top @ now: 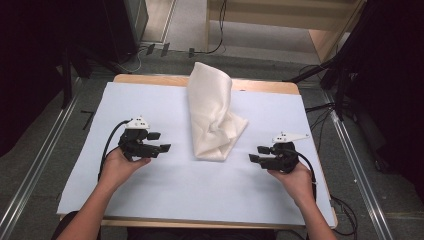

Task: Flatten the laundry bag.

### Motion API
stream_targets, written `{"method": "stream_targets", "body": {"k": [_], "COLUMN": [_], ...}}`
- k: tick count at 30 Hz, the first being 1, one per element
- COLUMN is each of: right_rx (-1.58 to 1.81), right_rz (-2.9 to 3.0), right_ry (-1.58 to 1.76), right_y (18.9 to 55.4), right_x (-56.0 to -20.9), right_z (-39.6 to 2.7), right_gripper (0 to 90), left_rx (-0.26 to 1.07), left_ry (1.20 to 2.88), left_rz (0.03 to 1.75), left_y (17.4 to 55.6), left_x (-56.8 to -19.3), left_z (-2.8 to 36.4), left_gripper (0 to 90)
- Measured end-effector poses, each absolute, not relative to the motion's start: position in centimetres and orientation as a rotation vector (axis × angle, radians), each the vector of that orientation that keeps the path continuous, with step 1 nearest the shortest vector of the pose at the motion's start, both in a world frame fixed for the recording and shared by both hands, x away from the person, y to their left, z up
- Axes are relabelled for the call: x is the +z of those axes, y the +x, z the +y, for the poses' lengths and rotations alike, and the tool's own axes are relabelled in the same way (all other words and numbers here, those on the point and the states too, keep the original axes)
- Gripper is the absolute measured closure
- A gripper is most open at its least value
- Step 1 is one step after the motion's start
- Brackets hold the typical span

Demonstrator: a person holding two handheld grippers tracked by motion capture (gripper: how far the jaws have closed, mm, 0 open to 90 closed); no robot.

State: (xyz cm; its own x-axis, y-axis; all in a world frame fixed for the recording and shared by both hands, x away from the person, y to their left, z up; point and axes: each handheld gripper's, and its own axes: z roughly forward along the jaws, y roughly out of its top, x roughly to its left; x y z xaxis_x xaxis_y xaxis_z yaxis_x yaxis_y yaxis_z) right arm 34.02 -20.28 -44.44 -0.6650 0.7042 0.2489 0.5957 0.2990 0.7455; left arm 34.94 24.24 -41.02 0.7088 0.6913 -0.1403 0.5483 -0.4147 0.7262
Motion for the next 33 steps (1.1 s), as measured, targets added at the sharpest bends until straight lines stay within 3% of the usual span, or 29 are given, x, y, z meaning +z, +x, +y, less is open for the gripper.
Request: {"method": "stream_targets", "body": {"k": [4, 16, 21, 25, 33], "right_rx": [1.313, 1.275, 1.281, 1.288, 1.264], "right_rz": [2.411, 2.432, 2.426, 2.426, 2.446], "right_ry": [1.253, 1.224, 1.209, 1.219, 1.206], "right_y": [34.2, 34.6, 34.8, 35.1, 35.3], "right_x": [-44.5, -44.4, -44.3, -44.3, -44.5], "right_z": [-20.4, -19.6, -19.0, -18.8, -17.7], "right_gripper": [47.4, 50.2, 51.1, 51.4, 50.8], "left_rx": [0.159, 0.217, 0.241, 0.201, 0.2], "left_ry": [2.102, 2.114, 2.134, 2.107, 2.119], "left_rz": [0.972, 0.993, 0.993, 1.005, 1.009], "left_y": [35.2, 34.1, 33.4, 33.1, 33.4], "left_x": [-41.2, -40.7, -40.5, -40.1, -39.1], "left_z": [23.9, 23.4, 22.7, 22.6, 21.4], "left_gripper": [38.2, 40.0, 36.8, 33.4, 35.2]}}
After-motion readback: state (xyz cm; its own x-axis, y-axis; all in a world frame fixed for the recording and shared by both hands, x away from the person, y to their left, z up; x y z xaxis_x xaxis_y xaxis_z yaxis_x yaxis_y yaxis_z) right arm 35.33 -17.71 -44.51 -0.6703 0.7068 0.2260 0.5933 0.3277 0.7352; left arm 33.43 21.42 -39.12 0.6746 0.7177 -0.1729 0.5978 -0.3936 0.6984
